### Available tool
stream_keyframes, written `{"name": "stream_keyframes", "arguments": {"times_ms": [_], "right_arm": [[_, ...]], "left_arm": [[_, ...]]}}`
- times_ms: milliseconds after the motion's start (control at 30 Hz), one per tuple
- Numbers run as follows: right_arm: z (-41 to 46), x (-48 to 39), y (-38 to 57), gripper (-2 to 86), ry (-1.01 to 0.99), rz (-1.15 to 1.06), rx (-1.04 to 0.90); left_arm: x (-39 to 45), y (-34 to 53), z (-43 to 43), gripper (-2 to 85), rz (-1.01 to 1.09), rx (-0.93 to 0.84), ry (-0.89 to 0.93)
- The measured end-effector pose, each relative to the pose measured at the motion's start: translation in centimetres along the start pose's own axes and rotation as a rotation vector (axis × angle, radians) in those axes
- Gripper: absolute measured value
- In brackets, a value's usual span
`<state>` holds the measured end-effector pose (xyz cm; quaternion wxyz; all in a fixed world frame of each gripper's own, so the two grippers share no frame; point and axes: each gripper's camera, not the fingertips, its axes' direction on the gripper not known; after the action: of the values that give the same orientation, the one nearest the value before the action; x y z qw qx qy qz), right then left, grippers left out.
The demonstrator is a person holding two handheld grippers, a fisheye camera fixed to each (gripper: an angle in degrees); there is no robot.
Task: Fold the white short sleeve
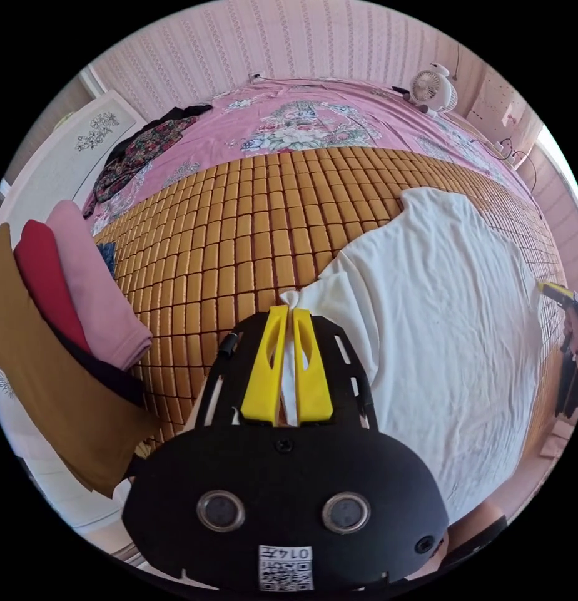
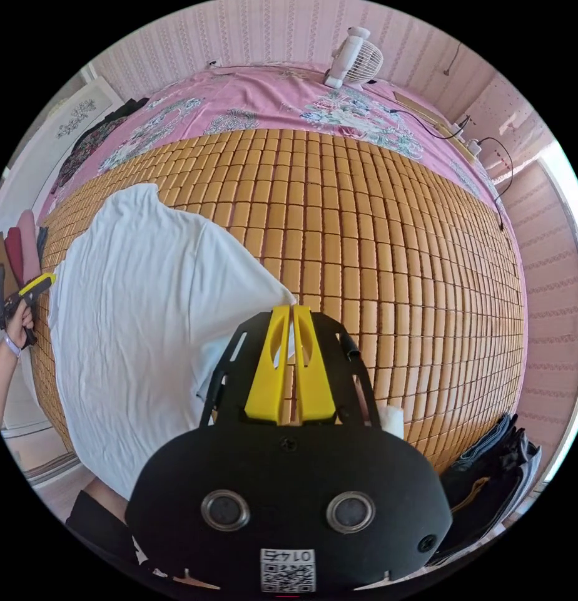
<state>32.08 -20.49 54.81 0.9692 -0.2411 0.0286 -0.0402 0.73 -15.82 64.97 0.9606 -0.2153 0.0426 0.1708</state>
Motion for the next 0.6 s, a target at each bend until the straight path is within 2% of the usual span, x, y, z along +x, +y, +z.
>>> {"name": "stream_keyframes", "arguments": {"times_ms": [200, 267, 367, 467, 533, 600], "right_arm": [[0.7, 0.9, -0.6, 1.0, -0.009, 0.032, -0.016], [0.1, 1.4, -0.3, 1.9, -0.038, 0.085, 0.034], [-1.5, 2.2, 1.5, 5.8, -0.081, 0.179, 0.1], [-0.3, 1.6, 2.6, 8.5, -0.12, 0.159, 0.028], [1.0, 0.8, 2.6, 7.6, -0.105, 0.123, -0.045], [0.8, 0.1, 2.3, 3.0, -0.069, 0.07, -0.035]], "left_arm": [[-4.2, 1.6, 1.1, -0.4, -0.224, 0.009, 0.033], [-4.6, 2.1, 1.2, -0.4, -0.24, 0.029, 0.063], [-4.3, 2.2, 1.4, -0.5, -0.209, 0.022, 0.045], [-3.6, 2.3, 1.5, -0.6, -0.148, 0.017, 0.009], [-3.3, 2.5, 1.6, -0.7, -0.129, 0.02, -0.007], [-3.1, 2.9, 1.7, -0.8, -0.1, 0.028, -0.023]]}}
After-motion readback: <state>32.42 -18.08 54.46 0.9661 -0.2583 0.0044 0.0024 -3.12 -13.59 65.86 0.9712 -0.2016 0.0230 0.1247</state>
